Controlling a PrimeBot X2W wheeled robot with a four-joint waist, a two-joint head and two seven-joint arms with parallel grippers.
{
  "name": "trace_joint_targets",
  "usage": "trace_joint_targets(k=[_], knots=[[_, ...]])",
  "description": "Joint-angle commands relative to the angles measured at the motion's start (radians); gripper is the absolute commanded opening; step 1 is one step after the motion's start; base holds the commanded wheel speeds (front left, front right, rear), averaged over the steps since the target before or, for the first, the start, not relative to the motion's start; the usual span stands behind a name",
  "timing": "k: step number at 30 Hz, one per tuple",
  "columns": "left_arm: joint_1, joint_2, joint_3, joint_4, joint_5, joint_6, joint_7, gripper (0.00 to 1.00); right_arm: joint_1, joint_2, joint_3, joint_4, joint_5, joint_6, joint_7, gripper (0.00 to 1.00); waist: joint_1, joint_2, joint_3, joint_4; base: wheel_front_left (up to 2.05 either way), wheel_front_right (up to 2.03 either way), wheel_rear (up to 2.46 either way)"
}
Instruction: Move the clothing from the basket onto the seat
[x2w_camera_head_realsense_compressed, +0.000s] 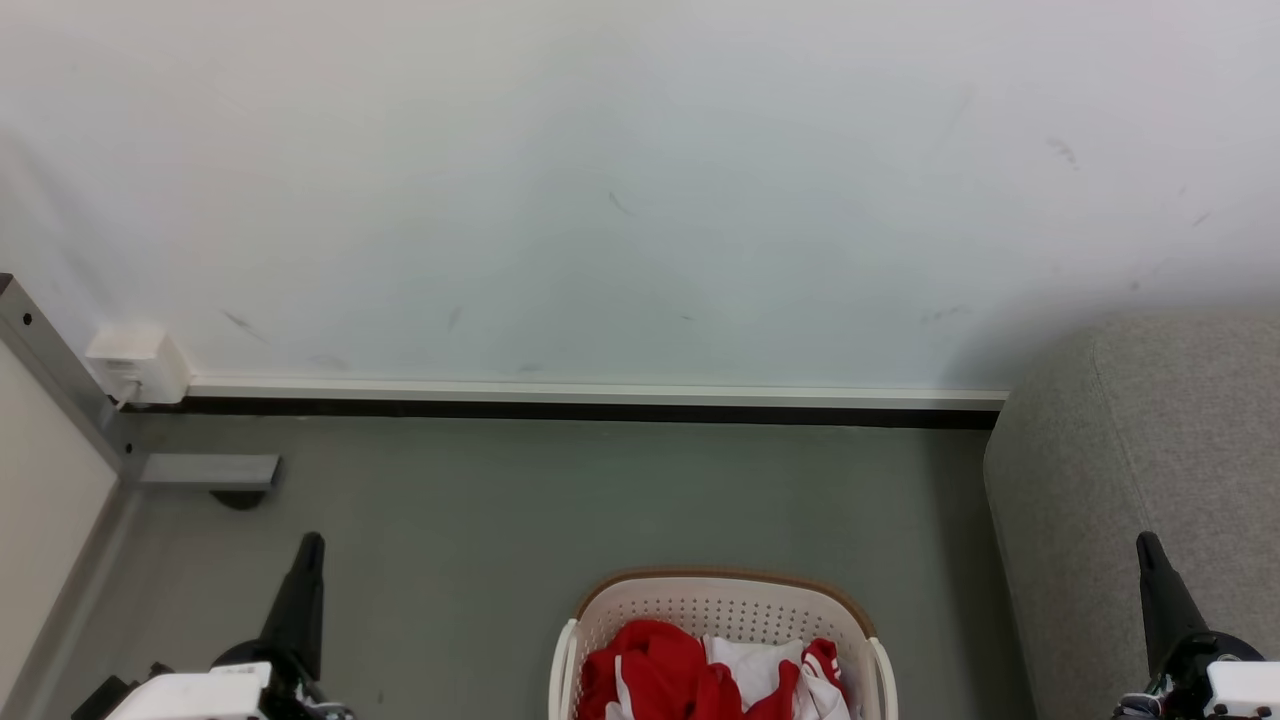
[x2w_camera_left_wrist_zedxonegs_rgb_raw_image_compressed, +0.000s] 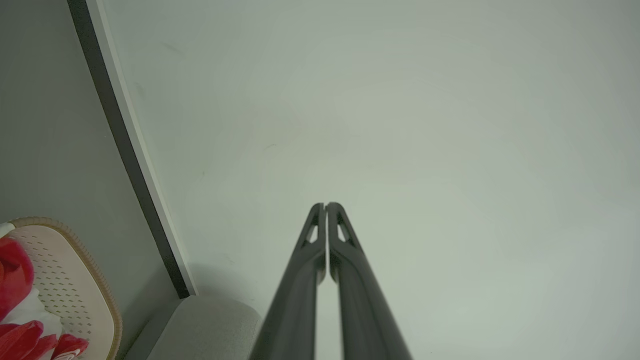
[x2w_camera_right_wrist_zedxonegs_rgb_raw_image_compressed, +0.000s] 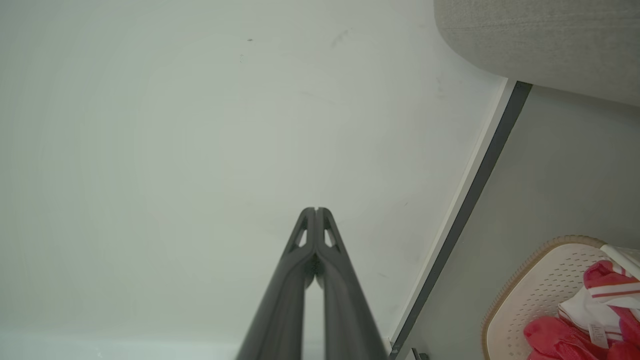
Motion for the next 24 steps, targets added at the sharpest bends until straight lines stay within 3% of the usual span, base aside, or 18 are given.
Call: trace_joint_targets(k=[1,24], knots=[[-0.007,0.002,0.002,-0.003,-0.014,-0.005,0.003,0.00,-0.012,-0.001,-0.002,-0.004,-0.006,-0.002,0.002,0.00,0.0000,-0.0001,0.000,0.000,0.00,0.00,0.00],[-0.007,0.002,0.002,-0.003,-0.014,-0.005,0.003,0.00,-0.012,-0.001,-0.002,-0.004,-0.006,-0.002,0.002,0.00,0.0000,-0.0001,0.000,0.000,0.00,0.00,0.00]])
